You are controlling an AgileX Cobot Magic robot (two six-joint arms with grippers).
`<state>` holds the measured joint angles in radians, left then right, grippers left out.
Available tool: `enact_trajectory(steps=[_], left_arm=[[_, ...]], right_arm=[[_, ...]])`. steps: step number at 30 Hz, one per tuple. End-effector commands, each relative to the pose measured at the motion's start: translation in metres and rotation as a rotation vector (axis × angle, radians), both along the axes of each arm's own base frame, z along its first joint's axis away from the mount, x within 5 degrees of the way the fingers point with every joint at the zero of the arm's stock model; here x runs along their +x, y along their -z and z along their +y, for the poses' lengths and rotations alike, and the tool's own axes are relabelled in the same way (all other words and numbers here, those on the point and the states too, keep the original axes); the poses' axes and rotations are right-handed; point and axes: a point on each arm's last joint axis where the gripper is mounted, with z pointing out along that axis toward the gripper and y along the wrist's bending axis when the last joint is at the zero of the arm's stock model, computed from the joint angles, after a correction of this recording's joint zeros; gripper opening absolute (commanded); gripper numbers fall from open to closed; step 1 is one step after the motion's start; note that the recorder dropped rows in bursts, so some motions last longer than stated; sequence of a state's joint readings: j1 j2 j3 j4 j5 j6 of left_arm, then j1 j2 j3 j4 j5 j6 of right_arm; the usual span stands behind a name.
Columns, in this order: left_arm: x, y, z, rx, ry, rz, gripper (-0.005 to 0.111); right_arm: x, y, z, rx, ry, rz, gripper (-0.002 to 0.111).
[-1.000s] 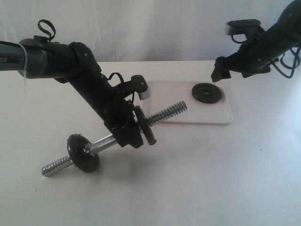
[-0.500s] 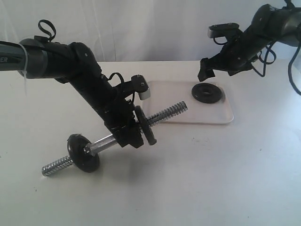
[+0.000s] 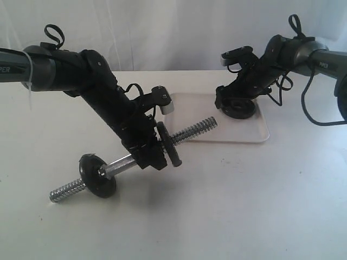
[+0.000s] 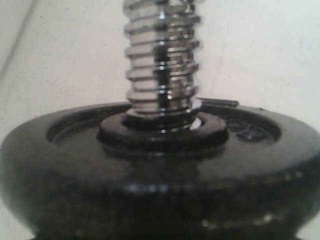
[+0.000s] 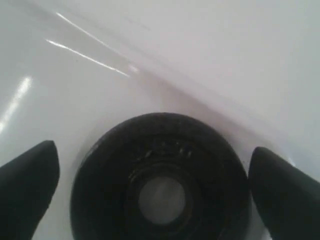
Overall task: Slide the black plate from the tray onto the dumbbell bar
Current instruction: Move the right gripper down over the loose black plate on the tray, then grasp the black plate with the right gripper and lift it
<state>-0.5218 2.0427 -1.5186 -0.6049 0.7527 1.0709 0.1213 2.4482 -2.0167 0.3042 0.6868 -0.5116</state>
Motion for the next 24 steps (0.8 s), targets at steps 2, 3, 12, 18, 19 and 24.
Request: enact_trajectory(steps=[2,3,12,18,19,24], left_arm=[[-0.005,-0.036,-0.004,-0.121,-0.025,-0.010,0.000],[-0.005,-0.036,-0.004,-0.121,-0.025,-0.010,0.000],[-0.005,-0.036,-0.004,-0.121,-0.027,-0.011,0.000],[-0.005,-0.036,-0.004,-0.121,-0.027,-0.011,0.000],[-0.005,-0.036,-0.004,-0.122,-0.028,-0.013,0.000],[-0.005,-0.036,-0.004,-0.121,-0.027,-0.012,0.000]], right_arm=[[0.000,-0.001,-0.003,-0.055,-0.028,-0.001,0.096],[-0.001,0.000,-0.003,-0.054,-0.030,0.011,0.096],[-0.010,0.019,-0.006,-0.104,-0.065,0.136,0.096],[-0.015,0.021,-0.006,-0.129,-0.091,0.200,0.096],[-0.016,0.021,-0.006,-0.131,-0.094,0.202,0.096],[-0.015,0.021,-0.006,-0.122,-0.075,0.197,0.096]])
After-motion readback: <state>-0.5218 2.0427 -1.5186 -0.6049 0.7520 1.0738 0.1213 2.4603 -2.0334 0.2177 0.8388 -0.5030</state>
